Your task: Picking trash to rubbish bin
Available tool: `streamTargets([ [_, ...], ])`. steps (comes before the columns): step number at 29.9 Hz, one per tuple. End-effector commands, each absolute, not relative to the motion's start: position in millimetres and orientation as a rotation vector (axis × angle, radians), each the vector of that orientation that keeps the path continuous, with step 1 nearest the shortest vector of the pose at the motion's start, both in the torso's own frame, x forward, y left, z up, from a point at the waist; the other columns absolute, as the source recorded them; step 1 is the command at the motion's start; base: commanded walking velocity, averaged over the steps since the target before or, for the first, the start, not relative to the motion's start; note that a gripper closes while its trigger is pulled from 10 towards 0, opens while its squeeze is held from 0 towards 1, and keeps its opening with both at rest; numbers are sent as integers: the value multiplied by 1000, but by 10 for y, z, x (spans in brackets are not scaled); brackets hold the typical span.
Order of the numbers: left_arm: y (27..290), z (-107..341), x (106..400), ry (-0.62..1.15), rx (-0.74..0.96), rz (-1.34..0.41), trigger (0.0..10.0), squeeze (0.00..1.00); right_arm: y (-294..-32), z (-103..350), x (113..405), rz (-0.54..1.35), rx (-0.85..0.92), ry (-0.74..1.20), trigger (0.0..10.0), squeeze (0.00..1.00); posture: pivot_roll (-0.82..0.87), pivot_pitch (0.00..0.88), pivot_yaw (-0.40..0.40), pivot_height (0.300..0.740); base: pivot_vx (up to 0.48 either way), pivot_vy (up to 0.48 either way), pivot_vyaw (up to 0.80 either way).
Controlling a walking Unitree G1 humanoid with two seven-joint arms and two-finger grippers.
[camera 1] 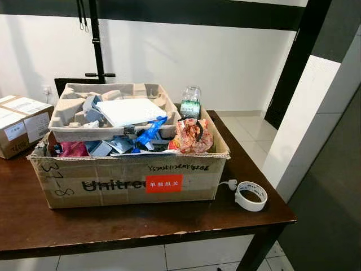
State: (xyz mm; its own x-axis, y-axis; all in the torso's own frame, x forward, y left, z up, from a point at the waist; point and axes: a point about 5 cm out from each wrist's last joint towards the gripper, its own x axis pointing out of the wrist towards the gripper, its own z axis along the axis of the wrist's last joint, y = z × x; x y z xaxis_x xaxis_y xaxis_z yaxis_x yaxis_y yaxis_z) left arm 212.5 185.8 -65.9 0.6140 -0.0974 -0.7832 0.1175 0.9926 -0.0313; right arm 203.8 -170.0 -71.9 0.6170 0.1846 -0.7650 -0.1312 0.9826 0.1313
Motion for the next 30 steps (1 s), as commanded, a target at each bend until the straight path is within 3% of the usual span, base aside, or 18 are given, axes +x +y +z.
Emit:
streamTargets([
  [1, 1868, -688, 2076, 927, 13, -122, 10000, 0, -1729, -758, 1967, 175, 65, 916, 10000, 0, -83, 118, -40, 740, 0, 480, 0],
  [5, 1876, -681, 2082, 916, 19, -121, 10000, 0, -1731, -761, 1961, 175, 64, 918, 10000, 0, -82, 120, -38, 740, 0, 480, 0],
  [23, 1868, -631, 2172, 888, 69, -126, 10000, 0, -1758, -762, 1954, 173, 54, 918, 10000, 0, -70, 117, -36, 740, 0, 0, 0],
  [30, 1851, -595, 2218, 863, 136, -191, 10000, 0, -1834, -688, 2043, 246, -36, 867, 10000, 0, -68, 113, -27, 740, 0, 0, 0],
])
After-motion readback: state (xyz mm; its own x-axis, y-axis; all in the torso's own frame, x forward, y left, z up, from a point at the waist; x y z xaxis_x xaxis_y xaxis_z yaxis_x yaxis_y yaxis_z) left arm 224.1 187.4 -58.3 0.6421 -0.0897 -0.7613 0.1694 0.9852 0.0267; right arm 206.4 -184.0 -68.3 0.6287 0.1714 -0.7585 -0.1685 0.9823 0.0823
